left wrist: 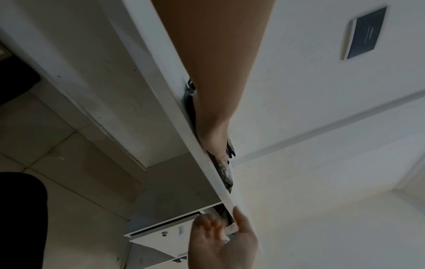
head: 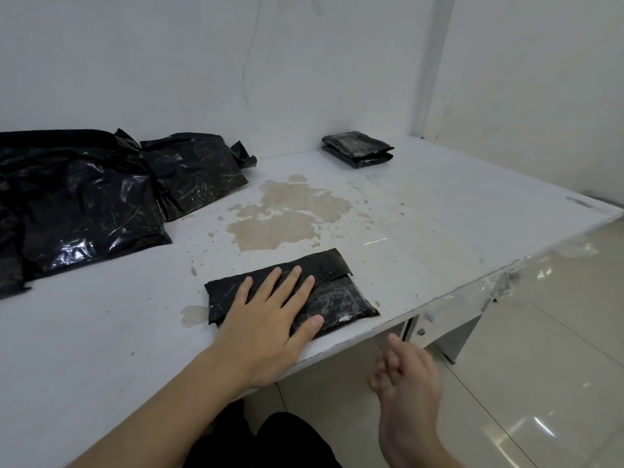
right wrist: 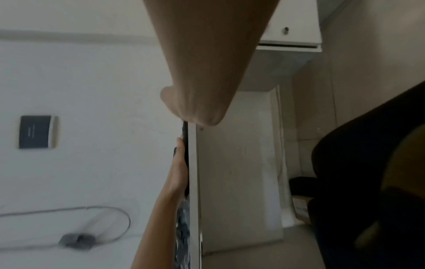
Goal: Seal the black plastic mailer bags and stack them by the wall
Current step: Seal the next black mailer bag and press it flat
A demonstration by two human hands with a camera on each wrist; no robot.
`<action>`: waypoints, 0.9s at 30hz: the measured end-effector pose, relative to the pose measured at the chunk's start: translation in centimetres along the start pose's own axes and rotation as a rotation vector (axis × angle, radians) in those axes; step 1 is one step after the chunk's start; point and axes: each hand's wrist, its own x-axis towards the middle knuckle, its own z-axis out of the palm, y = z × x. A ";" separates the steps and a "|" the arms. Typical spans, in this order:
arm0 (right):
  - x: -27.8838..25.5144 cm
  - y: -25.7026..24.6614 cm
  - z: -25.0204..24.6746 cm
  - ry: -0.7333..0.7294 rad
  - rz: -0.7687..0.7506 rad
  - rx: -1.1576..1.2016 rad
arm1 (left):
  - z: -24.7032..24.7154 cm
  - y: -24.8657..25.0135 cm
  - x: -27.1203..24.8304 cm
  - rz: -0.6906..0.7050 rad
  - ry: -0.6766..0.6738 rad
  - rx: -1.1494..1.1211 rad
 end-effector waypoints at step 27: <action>4.7 -8.5 0.5 0.157 -0.112 0.142 | 0.1 0.1 0.0 -0.006 0.015 0.033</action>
